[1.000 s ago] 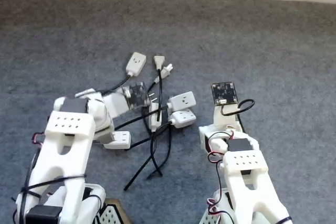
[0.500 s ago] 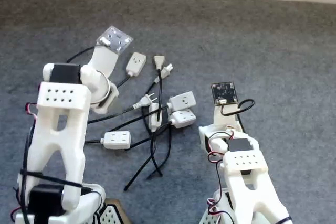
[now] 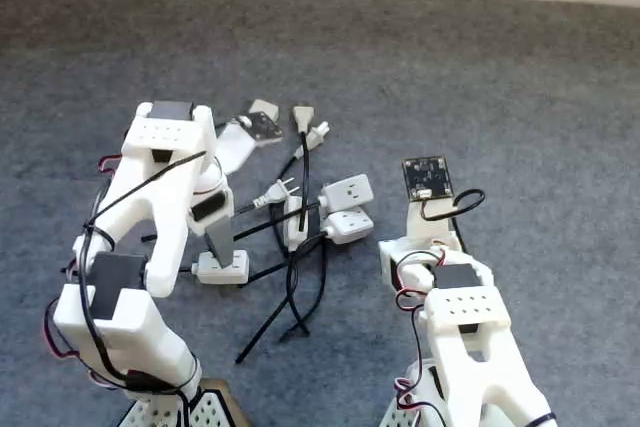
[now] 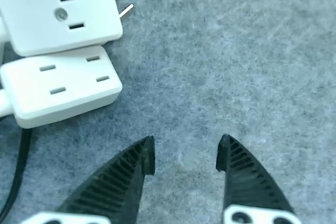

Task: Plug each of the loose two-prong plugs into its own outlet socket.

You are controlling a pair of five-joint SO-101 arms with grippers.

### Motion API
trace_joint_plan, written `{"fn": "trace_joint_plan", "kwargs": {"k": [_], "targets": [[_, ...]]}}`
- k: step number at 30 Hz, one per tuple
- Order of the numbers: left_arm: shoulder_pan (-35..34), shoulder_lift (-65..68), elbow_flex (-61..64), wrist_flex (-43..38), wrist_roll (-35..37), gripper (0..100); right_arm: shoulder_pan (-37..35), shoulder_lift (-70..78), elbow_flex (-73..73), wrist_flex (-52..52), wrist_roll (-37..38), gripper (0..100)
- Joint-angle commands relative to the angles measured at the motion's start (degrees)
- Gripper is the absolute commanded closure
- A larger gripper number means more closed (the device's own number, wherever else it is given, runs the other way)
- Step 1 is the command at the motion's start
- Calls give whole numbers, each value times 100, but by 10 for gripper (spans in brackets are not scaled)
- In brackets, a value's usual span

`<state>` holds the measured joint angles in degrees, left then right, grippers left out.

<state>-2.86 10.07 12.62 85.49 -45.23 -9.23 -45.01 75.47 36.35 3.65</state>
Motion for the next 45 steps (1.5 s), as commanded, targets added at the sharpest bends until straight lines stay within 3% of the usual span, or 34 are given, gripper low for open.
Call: {"fn": "trace_joint_plan", "kwargs": {"k": [1, 5, 10, 14, 17, 23, 28, 33, 39, 45], "targets": [[84, -198, 409, 35, -800, 691, -40, -22, -31, -92, 9, 800], [75, -541, 1226, -475, -1284, 691, -40, -13, -40, -92, 9, 800], [57, -804, 1982, -1679, -1327, 691, -40, -4, -31, -92, 9, 800], [-92, -875, 2062, -2057, -1354, 691, -40, 4, -22, -92, 9, 800], [-57, -840, 2097, -2004, -1363, 704, -40, -4, -22, -92, 9, 800], [-66, -866, 2088, -1670, -1758, 928, -40, -13, -22, -92, 9, 800], [-110, -884, 2097, -598, -2321, 937, -40, -13, -22, -92, 9, 800], [-488, -884, 2316, -677, -2382, 970, -40, 4, -22, -92, 9, 800], [-963, -884, 2818, -932, -3024, 971, -40, 13, -22, -92, 9, 800], [-1024, -892, 2967, -949, -3270, 967, -40, 22, -31, -92, 9, 800]]}}
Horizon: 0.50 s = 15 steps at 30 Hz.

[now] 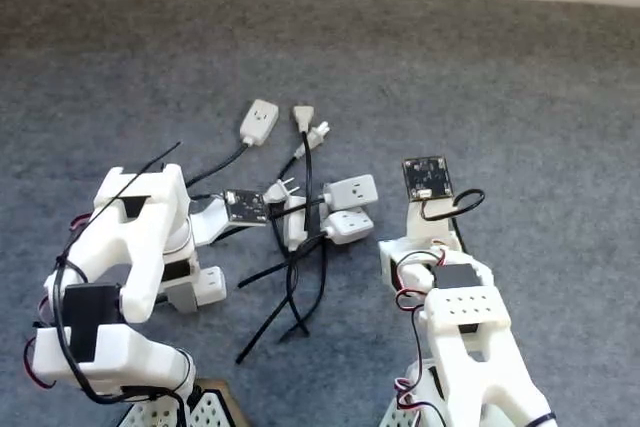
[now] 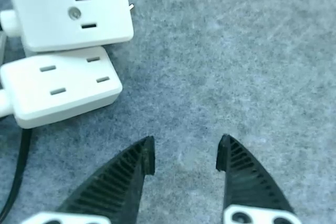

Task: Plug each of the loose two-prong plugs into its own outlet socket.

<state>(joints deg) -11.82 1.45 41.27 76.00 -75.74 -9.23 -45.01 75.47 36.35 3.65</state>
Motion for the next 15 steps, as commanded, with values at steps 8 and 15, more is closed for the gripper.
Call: {"fn": "trace_joint_plan", "kwargs": {"k": [8, 15], "targets": [[171, -1262, 75, 70, -105, 954, -40, 22, -22, -171, 9, 800], [1297, -3266, 875, 220, 686, 953, -40, 22, -22, -251, 9, 800]]}}
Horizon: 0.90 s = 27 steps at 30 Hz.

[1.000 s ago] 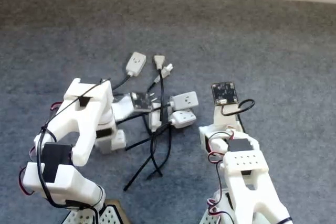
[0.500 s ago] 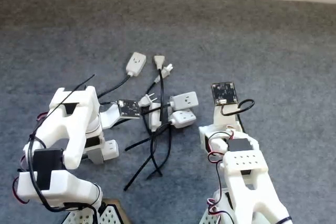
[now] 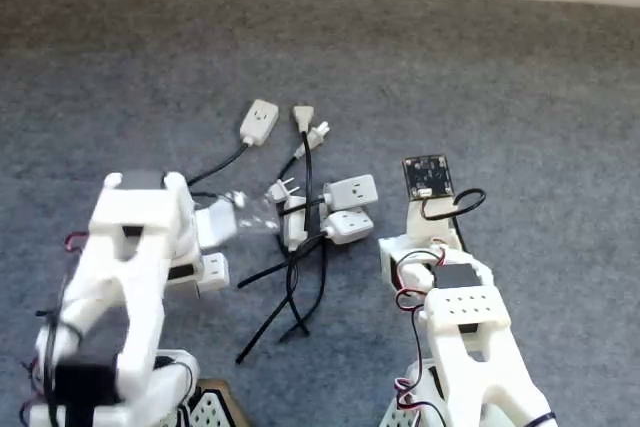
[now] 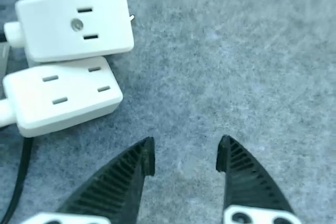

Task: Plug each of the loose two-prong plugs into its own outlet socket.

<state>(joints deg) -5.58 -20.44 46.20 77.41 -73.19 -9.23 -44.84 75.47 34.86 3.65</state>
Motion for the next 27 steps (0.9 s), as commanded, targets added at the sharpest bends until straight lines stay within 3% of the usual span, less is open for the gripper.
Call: {"fn": "trace_joint_plan", "kwargs": {"k": [1, 5, 17, 23, 27], "targets": [[884, -1279, 567, 62, 536, 952, -40, 4, -22, -101, 9, 800], [1411, -1640, 1138, -97, 791, 952, -40, 4, -22, -84, 9, 800], [1297, -901, 1543, -853, 457, 944, -40, -4, -13, -75, 9, 800], [1288, -989, 1437, -949, 826, 731, -40, -13, -13, -75, 9, 800], [1095, -1385, 1262, -932, 835, 699, -40, -22, -13, -75, 9, 800]]}}
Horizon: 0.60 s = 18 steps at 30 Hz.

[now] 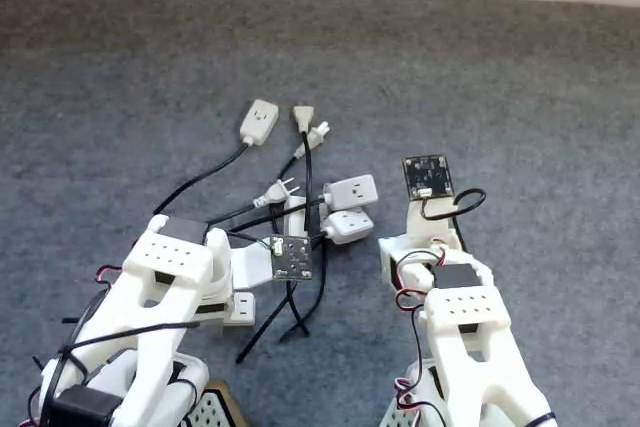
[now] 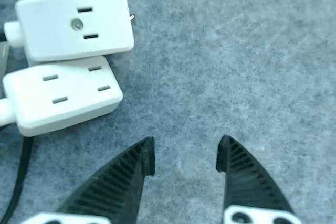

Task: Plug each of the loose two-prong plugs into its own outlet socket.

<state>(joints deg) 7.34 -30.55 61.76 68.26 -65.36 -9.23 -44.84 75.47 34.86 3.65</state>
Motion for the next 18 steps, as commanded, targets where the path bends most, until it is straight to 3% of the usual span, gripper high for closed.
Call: {"fn": "trace_joint_plan", "kwargs": {"k": [1, 8, 18], "targets": [[-259, -479, -356, -9, 53, 698, -40, -22, -13, -75, 9, 800], [-1218, -1402, -1042, -26, 273, 701, -40, -31, -13, -75, 9, 800], [-2721, -3037, -1499, -1442, 4554, 701, -40, -31, -22, -75, 9, 800]]}}
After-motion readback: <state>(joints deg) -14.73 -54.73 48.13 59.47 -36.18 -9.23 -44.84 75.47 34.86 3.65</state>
